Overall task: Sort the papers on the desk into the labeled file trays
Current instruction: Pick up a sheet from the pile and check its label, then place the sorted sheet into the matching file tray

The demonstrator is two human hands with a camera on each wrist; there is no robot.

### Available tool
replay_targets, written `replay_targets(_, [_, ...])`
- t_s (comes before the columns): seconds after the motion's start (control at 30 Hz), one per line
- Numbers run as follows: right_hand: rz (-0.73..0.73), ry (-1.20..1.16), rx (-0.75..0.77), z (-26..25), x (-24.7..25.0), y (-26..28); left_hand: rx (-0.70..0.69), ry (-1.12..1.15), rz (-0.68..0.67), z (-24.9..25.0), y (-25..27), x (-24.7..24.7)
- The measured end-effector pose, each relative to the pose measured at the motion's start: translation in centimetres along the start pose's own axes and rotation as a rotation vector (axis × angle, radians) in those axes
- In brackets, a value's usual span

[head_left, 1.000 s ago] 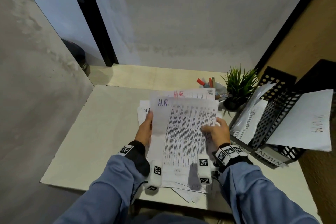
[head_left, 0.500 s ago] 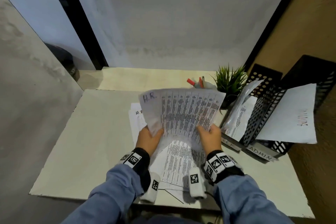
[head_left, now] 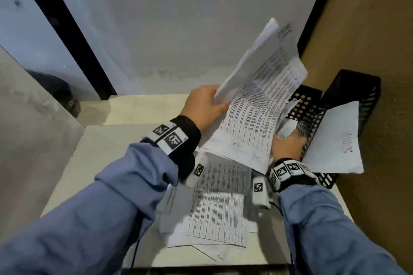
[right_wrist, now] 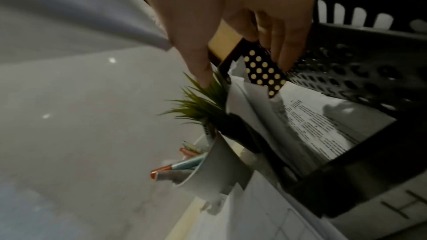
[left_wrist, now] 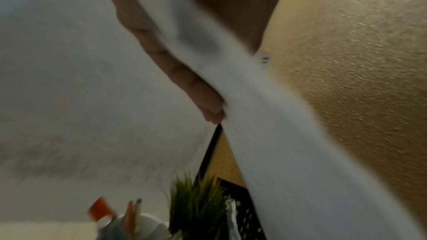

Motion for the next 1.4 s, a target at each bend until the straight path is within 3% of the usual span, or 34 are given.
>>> replay_targets(0.1, [-0.121, 0.064, 0.002, 0.4, -0.5, -0.3, -0.094, -0.142, -0.074, 2.9, -1.7, -2.4])
replay_targets(0.2, [-0.097, 0.018, 0.002, 0.8, 0.5, -1.0, -0.162, -0.254, -0.130, 4.9, -2.9, -4.6])
replay_targets(0.4, [-0.020, -0.119, 0.158, -0.8, 4.9, -2.0, -0.262, -0.372, -0.225, 7.0, -3.3, -8.8])
replay_targets(0.67, [-0.019, -0.080, 0.285, -2.8, 5.1, -2.4, -0.059, -0.273, -0.311, 6.6, -2.7, -15.7])
replay_targets(0.8, [-0.084, 0.059, 0.304, -2.3, 3.7, -1.9, 0.073, -0.258, -0.453, 4.2, -1.4, -18.7])
replay_targets(0.93, [-0.155, 0.116, 0.272, -0.4, 2.2, -1.5, 0.085, -0.239, -0.504, 2.5, -0.4, -19.6])
replay_targets(1.07, [-0.153, 0.070, 0.354, -0.6, 2.7, -1.5, 0.105, -0.061, -0.374, 1.9, -0.2, -17.9])
replay_targets(1.17, [-0.094, -0.044, 0.431, -2.0, 3.8, -0.7, 0.232, 0.150, -0.200, -0.1, -0.2, -14.5])
replay_targets(1.23, [-0.096, -0.194, 0.477, -2.7, 4.7, 1.0, 0.310, 0.149, -0.107, -3.5, 0.4, -12.3])
replay_targets(1.3, [-0.223, -0.276, 0.519, -2.4, 4.5, 4.0, 0.436, 0.038, -0.053, -8.4, 1.8, -10.3])
replay_targets(1.4, [-0.521, -0.122, 0.523, 0.6, 1.6, 8.7, 0.631, -0.249, -0.100, -15.7, 5.5, -7.6])
Point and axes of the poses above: each hand's wrist, its own y-axis away from the middle knuckle, its own x-axis out of the back of the hand, z = x × y, the point moved 3 cm from there along -y, towards the middle knuckle, and after that the axes turned 15 degrees about z, right-handed, at the moved point
